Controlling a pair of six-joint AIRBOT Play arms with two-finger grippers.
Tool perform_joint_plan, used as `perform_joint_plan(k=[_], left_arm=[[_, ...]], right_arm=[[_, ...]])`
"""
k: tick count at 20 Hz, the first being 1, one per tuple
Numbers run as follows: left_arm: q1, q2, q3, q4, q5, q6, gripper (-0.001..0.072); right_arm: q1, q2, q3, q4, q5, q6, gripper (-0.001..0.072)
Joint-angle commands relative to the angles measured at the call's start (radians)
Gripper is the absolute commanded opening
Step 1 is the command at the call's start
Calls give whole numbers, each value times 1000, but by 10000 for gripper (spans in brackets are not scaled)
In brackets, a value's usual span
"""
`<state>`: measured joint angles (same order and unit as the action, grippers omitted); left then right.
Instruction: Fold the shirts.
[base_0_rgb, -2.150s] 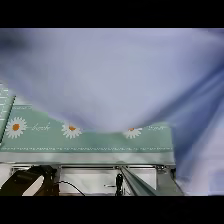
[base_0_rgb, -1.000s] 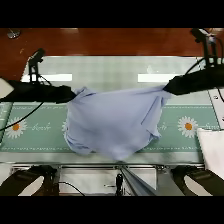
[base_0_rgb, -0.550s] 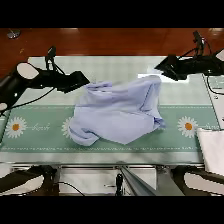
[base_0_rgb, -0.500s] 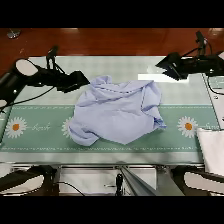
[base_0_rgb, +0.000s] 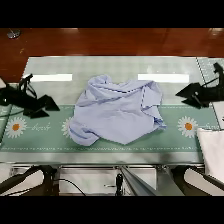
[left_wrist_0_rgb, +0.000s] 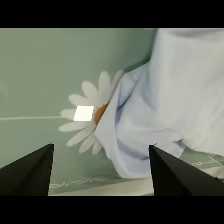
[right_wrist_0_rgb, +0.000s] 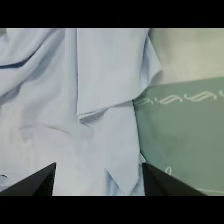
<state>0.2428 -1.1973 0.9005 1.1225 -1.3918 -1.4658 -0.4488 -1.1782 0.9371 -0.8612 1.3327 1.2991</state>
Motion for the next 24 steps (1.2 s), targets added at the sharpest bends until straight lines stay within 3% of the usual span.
perform_joint_plan(k=[1,6,12,13,14,15,20,24], left_arm=[[74,96,-245,-66,40,69,705],[56,116,-447,-353,119,201,705],[-108,77,-512,-552,282,288,701],[-140,70,-510,-562,311,288,665],[-162,62,-508,-575,323,301,426],[-168,57,-505,-594,323,331,39],[-166,56,-478,-634,318,373,21],[-168,56,-478,-634,306,372,21]], right_arm=[[-29,139,-283,29,-47,-64,619],[-29,239,-426,23,-62,-82,619],[-29,239,-428,17,-80,-78,619],[-29,239,-428,10,-84,-77,619],[-29,239,-428,1,-82,-76,619],[-29,239,-428,-13,-76,-69,619],[-29,175,-428,-153,-80,-53,619],[-29,34,-403,-11,-95,-134,619]])
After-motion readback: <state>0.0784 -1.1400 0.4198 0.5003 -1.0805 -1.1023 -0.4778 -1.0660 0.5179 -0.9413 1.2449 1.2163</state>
